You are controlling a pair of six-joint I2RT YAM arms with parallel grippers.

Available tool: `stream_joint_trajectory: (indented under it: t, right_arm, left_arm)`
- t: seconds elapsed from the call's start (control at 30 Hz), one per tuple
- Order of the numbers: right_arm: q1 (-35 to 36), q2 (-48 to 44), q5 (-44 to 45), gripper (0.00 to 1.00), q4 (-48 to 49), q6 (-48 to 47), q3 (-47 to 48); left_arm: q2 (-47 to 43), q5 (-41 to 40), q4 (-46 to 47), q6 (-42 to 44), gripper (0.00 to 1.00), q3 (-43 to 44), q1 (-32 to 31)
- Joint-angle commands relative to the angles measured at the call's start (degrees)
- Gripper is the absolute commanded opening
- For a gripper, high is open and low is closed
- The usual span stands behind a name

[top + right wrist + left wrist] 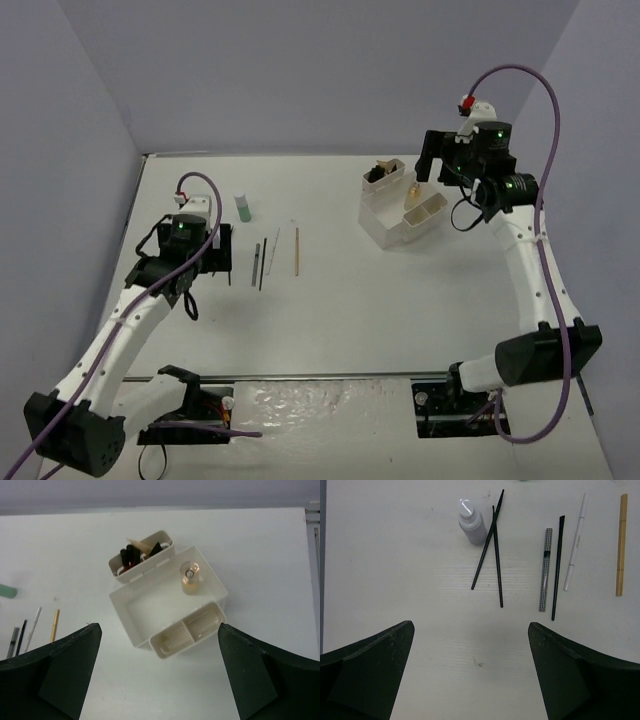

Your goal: Organize the makeup

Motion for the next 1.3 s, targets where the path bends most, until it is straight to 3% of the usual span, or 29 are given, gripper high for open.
stream_joint_trajectory:
  t: [0.0, 0.17, 0.3, 0.47, 0.7, 0.97, 1.07, 1.27]
  right_arm:
    - [-0.1, -12.0, -3.5, 1.0, 7.1, 1.8, -10.5]
    - [-0.1, -26.0, -5.6, 1.0, 12.5, 4.4, -22.1]
    - [-0.1, -32.0, -5.7, 1.0, 13.6, 3.9, -27.5]
    - [0.9, -34.9, -4.5, 1.0, 14.0, 3.5, -30.2]
    - [4.0, -37.0, -0.7, 1.0, 14.0, 1.5, -31.2]
    - [6.1, -38.5, 3.2, 1.0, 14.1, 0.5, -31.7]
    - [6.6, -38.5, 3.8, 1.0, 14.0, 0.3, -32.1]
    - [6.9, -38.8, 3.9, 1.0, 14.1, 0.5, -32.3]
  left_arm:
    - [10.4, 3.4, 8.4, -1.9, 0.97, 7.3, 3.5]
    - [23.7, 6.0, 10.0, -4.1, 0.97, 13.3, 8.3]
    - [30.9, 6.5, 12.1, -4.7, 0.95, 16.5, 10.0]
    - [36.8, 6.3, 13.5, -5.2, 0.89, 19.4, 11.2]
    - [43.8, 7.2, 13.9, -6.6, 0.73, 22.8, 12.4]
    - [45.5, 7.5, 13.7, -8.0, 0.48, 22.8, 12.4]
    - [45.0, 7.4, 13.6, -7.9, 0.29, 22.6, 12.4]
    - [41.3, 8.5, 12.3, -5.7, 0.0, 25.2, 11.8]
